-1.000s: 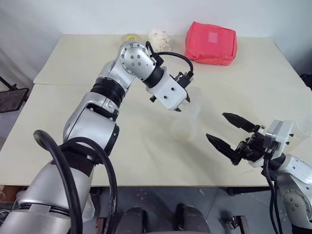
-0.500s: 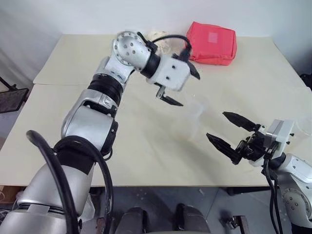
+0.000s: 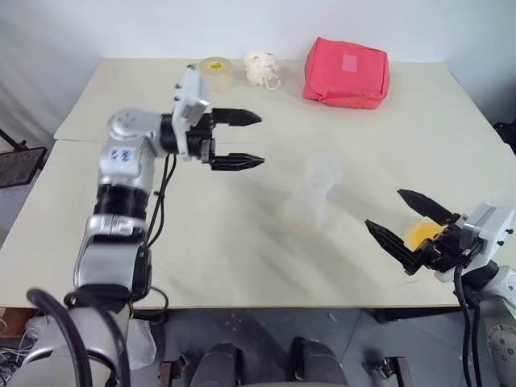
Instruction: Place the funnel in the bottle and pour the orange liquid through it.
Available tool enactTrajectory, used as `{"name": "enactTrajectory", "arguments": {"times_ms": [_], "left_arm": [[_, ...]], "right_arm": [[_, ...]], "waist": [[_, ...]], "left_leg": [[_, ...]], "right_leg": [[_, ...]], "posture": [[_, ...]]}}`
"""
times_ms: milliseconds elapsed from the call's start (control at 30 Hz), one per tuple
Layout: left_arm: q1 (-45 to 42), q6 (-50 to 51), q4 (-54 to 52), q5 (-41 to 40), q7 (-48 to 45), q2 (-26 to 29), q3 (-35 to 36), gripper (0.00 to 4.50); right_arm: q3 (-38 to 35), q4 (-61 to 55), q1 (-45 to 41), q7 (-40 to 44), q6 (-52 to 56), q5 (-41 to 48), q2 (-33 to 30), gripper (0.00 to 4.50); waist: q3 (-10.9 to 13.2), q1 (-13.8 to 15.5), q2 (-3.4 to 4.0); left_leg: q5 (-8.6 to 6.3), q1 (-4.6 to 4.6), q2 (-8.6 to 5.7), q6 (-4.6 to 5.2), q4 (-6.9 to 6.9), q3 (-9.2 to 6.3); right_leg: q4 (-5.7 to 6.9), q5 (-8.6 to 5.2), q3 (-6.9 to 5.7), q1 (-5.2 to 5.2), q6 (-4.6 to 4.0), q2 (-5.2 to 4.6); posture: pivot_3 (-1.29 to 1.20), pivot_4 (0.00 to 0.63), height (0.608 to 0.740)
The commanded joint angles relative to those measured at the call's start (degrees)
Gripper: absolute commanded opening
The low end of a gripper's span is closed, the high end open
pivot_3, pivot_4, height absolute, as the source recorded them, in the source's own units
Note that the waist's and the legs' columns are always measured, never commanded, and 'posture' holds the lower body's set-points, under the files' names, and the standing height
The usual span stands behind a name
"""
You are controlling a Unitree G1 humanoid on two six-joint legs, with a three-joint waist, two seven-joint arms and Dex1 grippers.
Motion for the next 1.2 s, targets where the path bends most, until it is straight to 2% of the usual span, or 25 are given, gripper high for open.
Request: {"name": "enactTrajectory", "arguments": {"times_ms": [33, 233, 433, 633, 833, 1200], "left_arm": [[7.88, 4.12, -7.27, -2.70, 0.87, 1.81, 0.05, 4.48], [13.10, 6.51, -10.50, -8.59, -1.46, -0.28, 0.08, 4.48], [12.66, -1.39, -6.12, -7.23, -0.08, -3.40, -0.90, 4.48], [15.95, -2.44, -8.74, -7.66, 1.28, -4.31, -2.13, 4.48], [19.14, -1.41, -13.32, -8.65, 3.69, -4.76, -2.56, 4.48], [22.11, -0.23, -18.04, -9.67, 6.71, -4.99, -2.88, 4.48]], "right_arm": [[-5.75, -5.16, 5.63, -5.17, -1.03, -1.15, 3.07, 4.50], [-13.41, -11.13, 14.95, -14.22, 0.79, 1.47, 9.17, 4.50], [-17.67, -12.49, 18.71, -20.01, 2.06, 2.71, 11.79, 4.50], [-18.13, -7.03, 12.34, -23.30, 4.61, 1.63, 7.34, 4.50], [-17.47, -2.02, 7.00, -23.88, 6.22, 0.82, 4.28, 4.50], [-15.60, -0.59, 3.40, -24.28, 7.71, -0.38, 4.09, 4.50]], "waist": [[0.00, 0.16, 0.00], [-0.04, 1.27, -0.01], [-0.10, 0.97, 0.05], [-0.10, -0.04, 0.05], [-0.10, 0.18, 0.05], [-0.10, 0.12, 0.06]], "left_leg": [[0.00, -0.01, -0.01, 0.00, -0.01, -0.03], [0.00, -0.12, 0.04, 0.00, 0.26, -0.16], [0.00, 0.08, -0.07, -0.01, 0.11, 0.11], [0.00, 0.29, -0.04, 0.00, -0.08, 0.43], [0.00, 0.41, -0.03, 0.00, -0.18, 0.51], [0.00, 0.42, -0.02, 0.00, -0.18, 0.53]], "right_leg": [[0.00, 0.00, 0.00, 0.00, 0.00, 0.00], [-0.07, 0.00, 0.18, 0.14, 0.00, 0.00], [-0.10, -0.01, 0.24, 0.15, -0.01, 0.04], [-0.12, -0.01, 0.37, 0.12, -0.01, 0.05], [-0.11, -0.02, 0.49, 0.14, -0.03, 0.04], [-0.11, -0.02, 0.52, 0.14, -0.03, 0.04]], "posture": [[0.00, 0.150, 0.740], [0.00, 0.150, 0.740], [0.00, 0.150, 0.740], [0.00, 0.150, 0.740], [0.00, 0.150, 0.740], [0.00, 0.150, 0.740]]}}
